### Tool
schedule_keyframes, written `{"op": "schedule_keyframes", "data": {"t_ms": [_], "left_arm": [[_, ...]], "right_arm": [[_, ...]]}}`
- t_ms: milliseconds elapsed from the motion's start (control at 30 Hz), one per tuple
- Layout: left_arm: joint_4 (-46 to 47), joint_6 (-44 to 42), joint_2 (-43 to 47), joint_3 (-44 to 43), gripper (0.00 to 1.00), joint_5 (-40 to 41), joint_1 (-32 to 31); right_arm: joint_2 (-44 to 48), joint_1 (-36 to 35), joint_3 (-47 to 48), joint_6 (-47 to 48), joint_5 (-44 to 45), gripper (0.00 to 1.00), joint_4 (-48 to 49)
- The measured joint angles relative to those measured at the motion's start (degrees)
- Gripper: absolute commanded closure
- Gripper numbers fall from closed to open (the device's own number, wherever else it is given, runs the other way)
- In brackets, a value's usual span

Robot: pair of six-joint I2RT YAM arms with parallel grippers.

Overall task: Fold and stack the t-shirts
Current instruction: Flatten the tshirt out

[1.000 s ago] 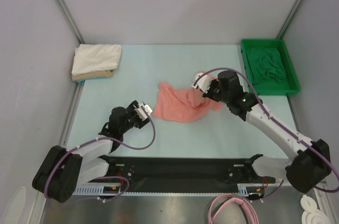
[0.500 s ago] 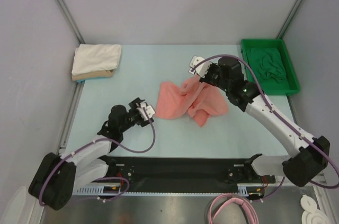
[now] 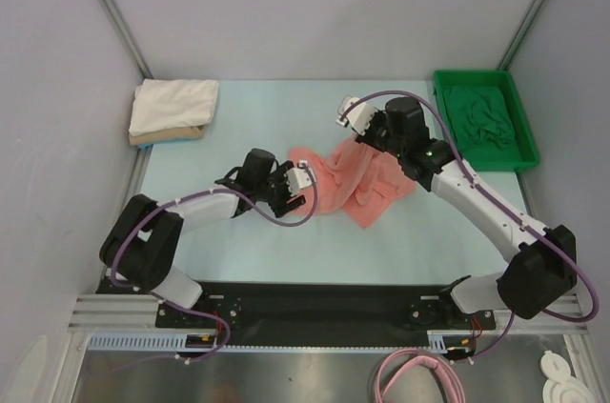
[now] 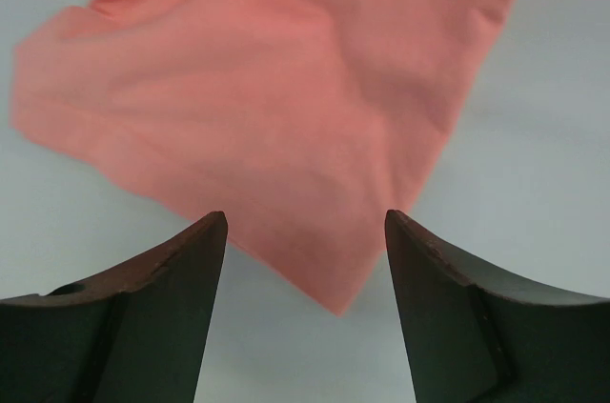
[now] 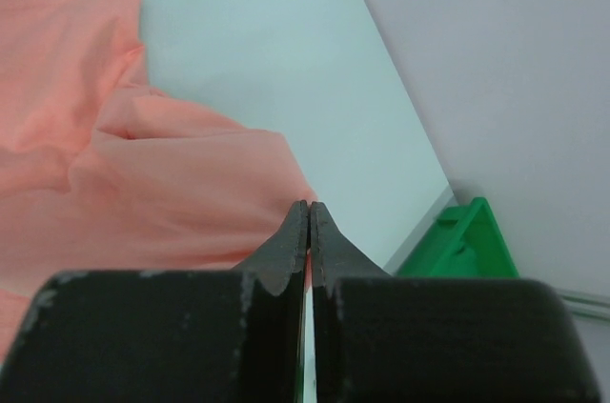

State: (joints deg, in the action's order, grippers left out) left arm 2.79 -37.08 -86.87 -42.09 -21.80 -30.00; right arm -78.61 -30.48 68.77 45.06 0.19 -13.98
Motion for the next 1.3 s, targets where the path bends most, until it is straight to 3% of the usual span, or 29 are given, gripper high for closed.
{"op": "schedule_keyframes", "data": {"t_ms": [233, 300, 333, 567, 600, 667, 700, 900, 1000, 1300], "left_arm": [[-12.41, 0.20, -2.23, -5.05, 0.28, -0.83, -1.40], [-14.51, 0.57, -2.97, -6.29, 0.35, -0.28, -1.40], [-15.47, 0.81, -3.82, -7.19, 0.44, 0.24, -1.40], [-19.39, 3.17, -12.85, -14.51, 0.50, 3.72, -1.31], [-19.65, 3.30, -13.31, -15.02, 0.54, 3.72, -1.33], [-19.91, 3.87, -13.62, -15.39, 0.80, 3.78, -1.38], [-19.85, 3.82, -13.64, -15.47, 0.99, 4.11, -1.38], [-19.61, 4.11, -12.31, -14.62, 1.00, 5.11, -1.40], [-19.82, 3.56, -3.98, -9.20, 1.00, 7.02, -1.40], [-18.73, 0.52, 38.73, -0.20, 1.00, 12.66, -1.42]], "right_arm": [[1.64, 1.38, -0.42, -0.70, -0.94, 1.00, 0.20], [2.14, 1.68, -0.74, -1.11, -1.29, 1.00, 0.42], [2.27, 1.73, -0.94, -1.44, -1.44, 1.00, 0.63], [2.45, 2.40, -3.21, -2.40, -2.21, 1.00, 1.46], [2.58, 2.49, -3.48, -2.47, -2.32, 1.00, 1.42], [2.89, 2.80, -3.76, -2.64, -2.49, 1.00, 1.46], [3.08, 2.93, -3.85, -2.78, -2.58, 1.00, 1.46], [4.74, 3.76, -4.57, -3.08, -2.54, 1.00, 1.66], [6.91, 3.98, -6.21, -3.48, -1.97, 1.00, 1.90], [17.62, 3.65, -7.91, -4.98, -3.39, 1.00, -5.73]]}}
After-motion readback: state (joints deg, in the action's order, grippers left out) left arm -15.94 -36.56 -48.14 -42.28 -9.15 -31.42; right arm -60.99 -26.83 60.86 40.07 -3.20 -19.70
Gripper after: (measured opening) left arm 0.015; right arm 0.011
